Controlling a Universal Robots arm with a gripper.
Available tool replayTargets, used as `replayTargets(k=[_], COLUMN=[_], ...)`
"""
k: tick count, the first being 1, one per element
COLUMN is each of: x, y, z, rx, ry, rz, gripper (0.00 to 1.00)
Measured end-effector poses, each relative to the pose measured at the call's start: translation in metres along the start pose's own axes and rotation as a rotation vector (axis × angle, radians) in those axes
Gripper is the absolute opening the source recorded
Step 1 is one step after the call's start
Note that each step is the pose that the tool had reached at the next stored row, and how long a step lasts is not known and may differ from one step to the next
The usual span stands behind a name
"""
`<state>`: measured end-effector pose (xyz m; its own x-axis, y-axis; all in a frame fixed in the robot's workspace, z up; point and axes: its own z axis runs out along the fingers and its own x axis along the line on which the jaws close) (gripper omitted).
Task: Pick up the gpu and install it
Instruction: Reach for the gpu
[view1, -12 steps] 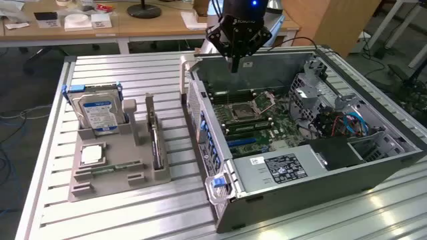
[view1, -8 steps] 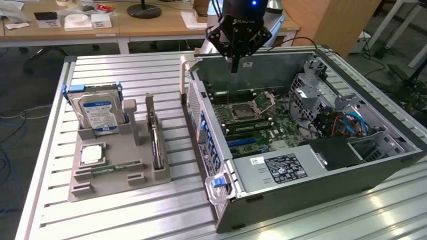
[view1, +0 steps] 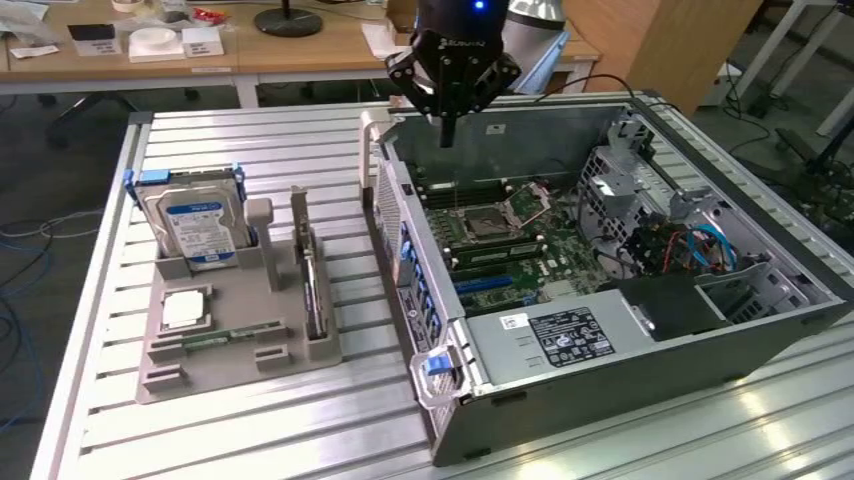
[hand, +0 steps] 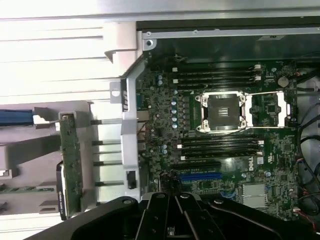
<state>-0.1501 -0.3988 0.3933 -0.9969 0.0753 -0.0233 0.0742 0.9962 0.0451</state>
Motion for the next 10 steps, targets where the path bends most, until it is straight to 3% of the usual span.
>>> replayTargets(k=[10], x=[0.045], y=[-0.0034], z=[-0.0013], rx=[0.0001], ry=[0.0001], rz=[0.0], gripper=[0.11])
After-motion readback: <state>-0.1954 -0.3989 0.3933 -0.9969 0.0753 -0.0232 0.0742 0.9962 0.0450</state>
